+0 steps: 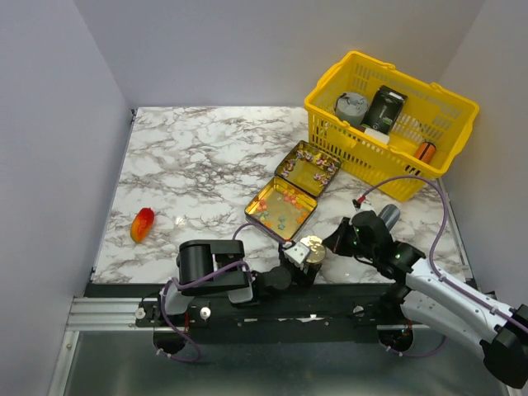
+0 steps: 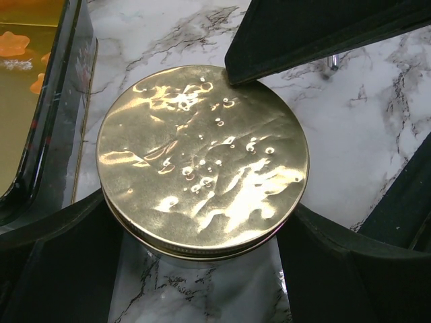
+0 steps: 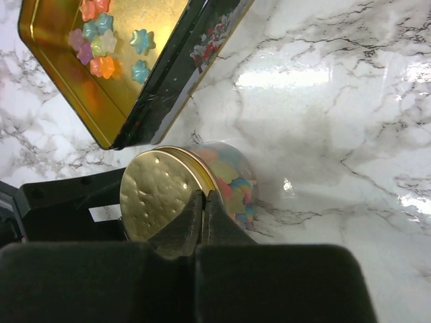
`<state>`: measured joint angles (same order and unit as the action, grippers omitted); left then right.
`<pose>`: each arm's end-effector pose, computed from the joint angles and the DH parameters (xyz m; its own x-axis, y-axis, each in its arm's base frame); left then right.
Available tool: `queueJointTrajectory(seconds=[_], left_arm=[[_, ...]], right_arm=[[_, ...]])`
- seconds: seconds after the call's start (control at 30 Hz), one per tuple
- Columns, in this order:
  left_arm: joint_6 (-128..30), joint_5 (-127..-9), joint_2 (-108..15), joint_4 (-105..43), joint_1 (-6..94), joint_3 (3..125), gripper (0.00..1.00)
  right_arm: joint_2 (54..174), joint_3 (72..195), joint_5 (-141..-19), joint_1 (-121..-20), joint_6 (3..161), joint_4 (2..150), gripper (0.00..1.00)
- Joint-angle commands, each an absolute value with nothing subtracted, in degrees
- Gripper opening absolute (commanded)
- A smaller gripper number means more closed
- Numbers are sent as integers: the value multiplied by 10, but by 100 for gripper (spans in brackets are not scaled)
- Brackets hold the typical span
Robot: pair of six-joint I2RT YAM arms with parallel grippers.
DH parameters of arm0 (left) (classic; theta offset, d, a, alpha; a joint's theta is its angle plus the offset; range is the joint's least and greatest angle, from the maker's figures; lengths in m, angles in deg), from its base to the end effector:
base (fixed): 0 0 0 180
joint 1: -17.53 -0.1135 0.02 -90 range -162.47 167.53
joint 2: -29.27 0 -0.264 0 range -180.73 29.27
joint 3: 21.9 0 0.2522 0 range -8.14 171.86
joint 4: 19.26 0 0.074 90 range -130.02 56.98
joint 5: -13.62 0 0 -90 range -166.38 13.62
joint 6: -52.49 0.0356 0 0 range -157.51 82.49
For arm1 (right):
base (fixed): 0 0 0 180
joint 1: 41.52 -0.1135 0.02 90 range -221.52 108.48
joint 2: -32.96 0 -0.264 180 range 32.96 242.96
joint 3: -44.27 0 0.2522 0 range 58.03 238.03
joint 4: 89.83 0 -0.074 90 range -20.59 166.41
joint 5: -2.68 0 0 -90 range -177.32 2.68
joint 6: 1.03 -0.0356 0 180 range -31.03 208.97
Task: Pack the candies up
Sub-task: Screw the bottle lid onto the packing bottle, then reset both arms
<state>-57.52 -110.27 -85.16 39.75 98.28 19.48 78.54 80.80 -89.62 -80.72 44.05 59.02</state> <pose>0.0683 -0.2960 0.0875 -0.2872 -0.0034 -0.9579 0.6748 0.7090 -0.2049 0.1311 0.1051 0.1917 -0.7833 0.2716 -0.5591 -0.0772 0.8501 0.5210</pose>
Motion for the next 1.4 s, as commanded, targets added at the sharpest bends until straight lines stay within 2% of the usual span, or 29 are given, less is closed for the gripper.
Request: queueJointTrajectory(seconds=[0.0,0.33,0.57,0.7,0.73,0.77,0.83,0.87,0.9,1.13,1.3,1.33,1.37], left_arm=[[-619,-1076,-893,224,981,174,76],[-627,-1051,-899,199,951,196,73],[-612,-1038,-891,183,943,209,72],[-609,-1035,-876,197,943,189,81],[-608,-1025,-870,207,943,181,89],[-609,-1021,-859,225,944,173,93],[-610,-1017,-846,236,945,152,99],[-608,-1012,-834,238,946,148,99],[-606,-1008,-828,240,946,142,99],[-606,-988,-777,238,952,125,99],[-620,-990,-717,206,954,109,99],[-622,-991,-707,199,954,106,99],[-628,-992,-680,187,954,102,99]], right_arm=[[764,753,-788,-814,436,568,1],[621,715,-689,-814,410,496,1],[560,715,-709,-814,399,455,1],[547,751,-782,-814,393,393,1],[546,758,-797,-815,390,370,2],[545,764,-816,-814,390,363,8],[545,775,-823,-814,390,358,15],[547,778,-825,-814,391,359,21],[548,780,-826,-814,391,361,22],[570,784,-828,-814,393,378,25],[570,793,-855,-814,397,373,33],[568,797,-863,-815,398,363,36],[567,800,-885,-814,398,355,48]])
